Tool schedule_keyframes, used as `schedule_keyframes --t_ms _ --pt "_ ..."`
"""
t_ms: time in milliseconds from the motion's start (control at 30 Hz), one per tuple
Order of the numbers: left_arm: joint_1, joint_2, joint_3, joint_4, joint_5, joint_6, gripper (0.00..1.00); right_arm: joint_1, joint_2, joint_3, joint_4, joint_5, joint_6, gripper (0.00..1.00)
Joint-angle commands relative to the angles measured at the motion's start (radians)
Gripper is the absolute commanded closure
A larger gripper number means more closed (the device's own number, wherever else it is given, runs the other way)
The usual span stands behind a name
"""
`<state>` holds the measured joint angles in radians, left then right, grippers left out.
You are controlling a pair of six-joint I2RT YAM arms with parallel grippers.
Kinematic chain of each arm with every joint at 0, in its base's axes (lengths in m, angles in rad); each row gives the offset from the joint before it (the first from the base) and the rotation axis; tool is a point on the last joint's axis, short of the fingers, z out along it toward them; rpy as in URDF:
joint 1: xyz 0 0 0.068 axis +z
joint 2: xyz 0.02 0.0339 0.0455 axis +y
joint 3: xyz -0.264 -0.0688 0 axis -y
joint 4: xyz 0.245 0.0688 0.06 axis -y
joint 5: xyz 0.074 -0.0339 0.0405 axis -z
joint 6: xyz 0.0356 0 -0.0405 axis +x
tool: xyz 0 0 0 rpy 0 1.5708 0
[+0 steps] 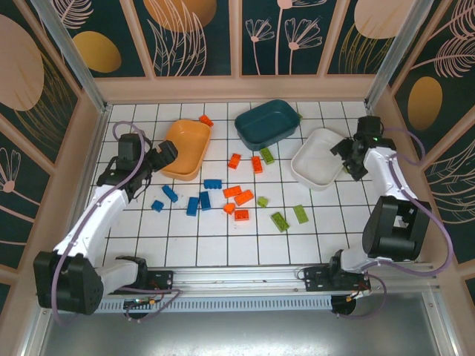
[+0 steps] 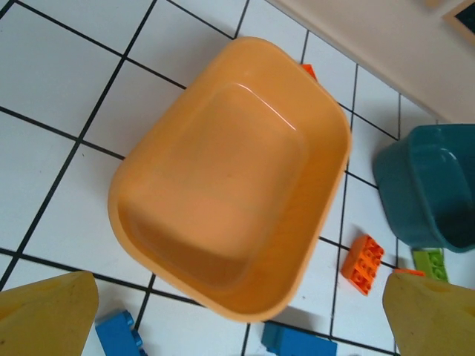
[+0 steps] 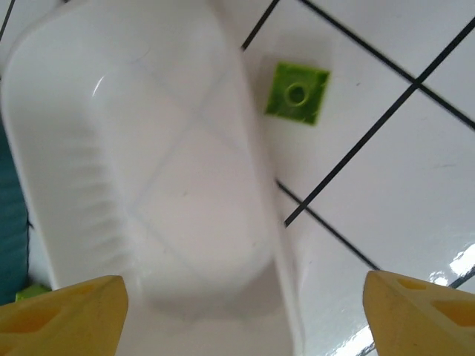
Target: Sort the legos into containers by color
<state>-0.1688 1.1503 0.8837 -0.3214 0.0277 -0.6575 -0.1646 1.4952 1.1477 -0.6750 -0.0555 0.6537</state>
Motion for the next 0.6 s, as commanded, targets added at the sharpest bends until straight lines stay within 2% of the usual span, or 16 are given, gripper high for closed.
schedule_keyframes --t_ms 0,133,267,400,567 --pt "-0.031 -0.028 0.001 -0.099 0.026 -0.034 0.03 -0.11 -0.008 -0.078 0.07 -0.061 0.007 0.25" --pt "-0.051 -0.046 0.003 -0.112 0.017 -0.063 0.03 -0.257 -0.022 -0.145 0.134 -0.101 0.008 0.35" --pt "-0.054 -0.036 0.03 -0.104 0.025 -0.063 0.02 -0.373 -0.016 -0.181 0.164 -0.193 0.017 0.36" --pt "-0.053 0.016 0.08 -0.117 0.028 -0.038 0.01 -0.374 0.073 -0.13 0.121 -0.256 -0.01 0.35" --pt "-0.053 0.04 0.083 -0.074 0.027 -0.042 0.02 -0.338 0.17 -0.064 0.108 -0.247 -0.005 0.34"
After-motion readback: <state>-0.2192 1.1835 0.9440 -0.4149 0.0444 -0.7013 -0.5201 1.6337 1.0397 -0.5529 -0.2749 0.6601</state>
